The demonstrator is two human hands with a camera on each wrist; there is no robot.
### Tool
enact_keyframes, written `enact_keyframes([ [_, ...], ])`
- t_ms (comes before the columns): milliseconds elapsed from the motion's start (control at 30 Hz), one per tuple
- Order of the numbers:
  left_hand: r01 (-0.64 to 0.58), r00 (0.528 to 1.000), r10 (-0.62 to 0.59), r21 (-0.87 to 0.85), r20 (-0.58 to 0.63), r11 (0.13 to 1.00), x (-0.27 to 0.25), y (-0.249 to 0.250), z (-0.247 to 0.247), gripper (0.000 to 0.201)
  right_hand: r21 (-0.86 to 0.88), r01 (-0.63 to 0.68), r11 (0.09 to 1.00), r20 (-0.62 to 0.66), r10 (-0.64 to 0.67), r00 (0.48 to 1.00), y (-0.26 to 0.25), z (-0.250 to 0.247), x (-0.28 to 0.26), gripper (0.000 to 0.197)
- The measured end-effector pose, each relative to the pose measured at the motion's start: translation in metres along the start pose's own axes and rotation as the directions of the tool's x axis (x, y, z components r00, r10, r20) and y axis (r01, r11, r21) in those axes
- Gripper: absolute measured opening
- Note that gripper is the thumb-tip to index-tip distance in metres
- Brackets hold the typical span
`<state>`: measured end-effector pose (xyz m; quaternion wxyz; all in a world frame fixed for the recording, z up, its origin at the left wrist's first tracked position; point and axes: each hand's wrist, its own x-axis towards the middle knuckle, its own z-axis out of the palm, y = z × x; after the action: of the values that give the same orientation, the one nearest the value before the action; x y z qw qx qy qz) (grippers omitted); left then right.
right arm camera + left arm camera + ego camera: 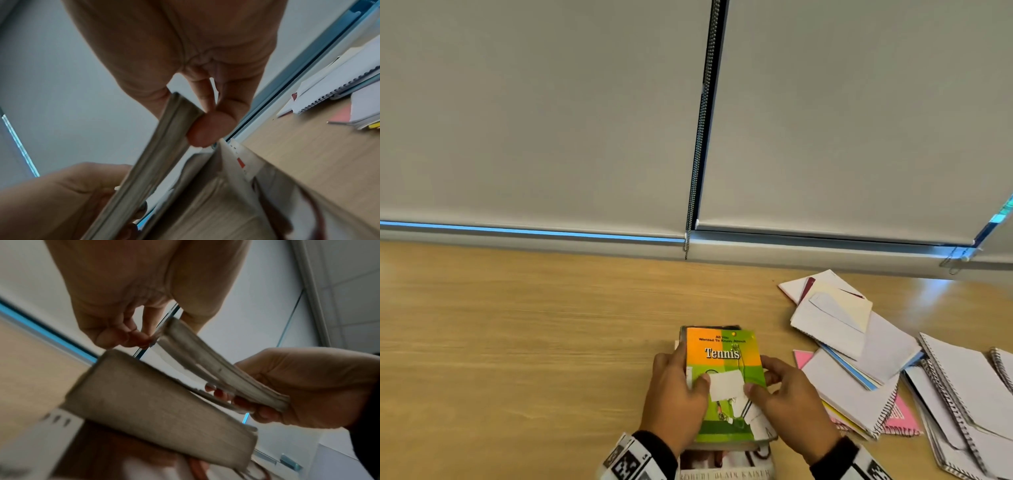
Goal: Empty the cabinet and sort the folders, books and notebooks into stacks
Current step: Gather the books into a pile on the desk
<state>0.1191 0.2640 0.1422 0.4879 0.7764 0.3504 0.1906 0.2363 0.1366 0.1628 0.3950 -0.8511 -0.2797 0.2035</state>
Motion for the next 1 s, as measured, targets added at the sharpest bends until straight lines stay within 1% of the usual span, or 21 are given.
enact_keyframes([
  [100,0.021,1.000,-0.022,0.055,0.008,0.998,0.005,0.001,-0.001,0.034,-0.020,0.024,1.000,0.018,-0.023,1.000,-0.001,0.001,0.004,0.028],
  [333,0.083,0.996,-0.086,0.129,0.025,0.988,0.026,0.003,-0.006,0.029,-0.078,0.082,0.994,0.071,-0.076,0.995,-0.013,0.000,0.020,0.022],
  [400,0.097,0.994,-0.102,0.145,0.028,0.985,0.028,0.003,-0.006,0.027,-0.106,0.089,0.990,0.089,-0.079,0.993,-0.011,0.000,0.021,0.025],
  [500,0.090,0.995,-0.095,0.139,0.028,0.986,0.030,0.001,-0.004,0.025,-0.116,0.078,0.990,0.096,-0.067,0.993,-0.009,0.001,0.021,0.029],
  [567,0.086,0.996,-0.090,0.141,0.023,0.986,0.031,0.000,-0.002,0.024,-0.090,0.068,0.994,0.102,-0.059,0.993,-0.009,0.001,0.021,0.029],
  [733,0.098,0.995,-0.101,0.118,0.019,0.988,0.035,-0.005,-0.001,0.029,-0.016,0.055,0.998,0.105,-0.053,0.993,-0.006,0.002,0.021,0.026],
  [833,0.120,0.991,-0.124,0.084,0.047,0.989,0.039,-0.012,-0.001,0.028,-0.015,0.060,0.998,0.100,-0.059,0.993,-0.005,0.003,0.019,0.026],
  [1000,0.136,0.983,-0.144,0.077,0.115,0.988,0.042,-0.020,-0.002,0.024,-0.024,0.071,0.997,0.104,-0.068,0.992,-0.005,0.003,0.020,0.022],
])
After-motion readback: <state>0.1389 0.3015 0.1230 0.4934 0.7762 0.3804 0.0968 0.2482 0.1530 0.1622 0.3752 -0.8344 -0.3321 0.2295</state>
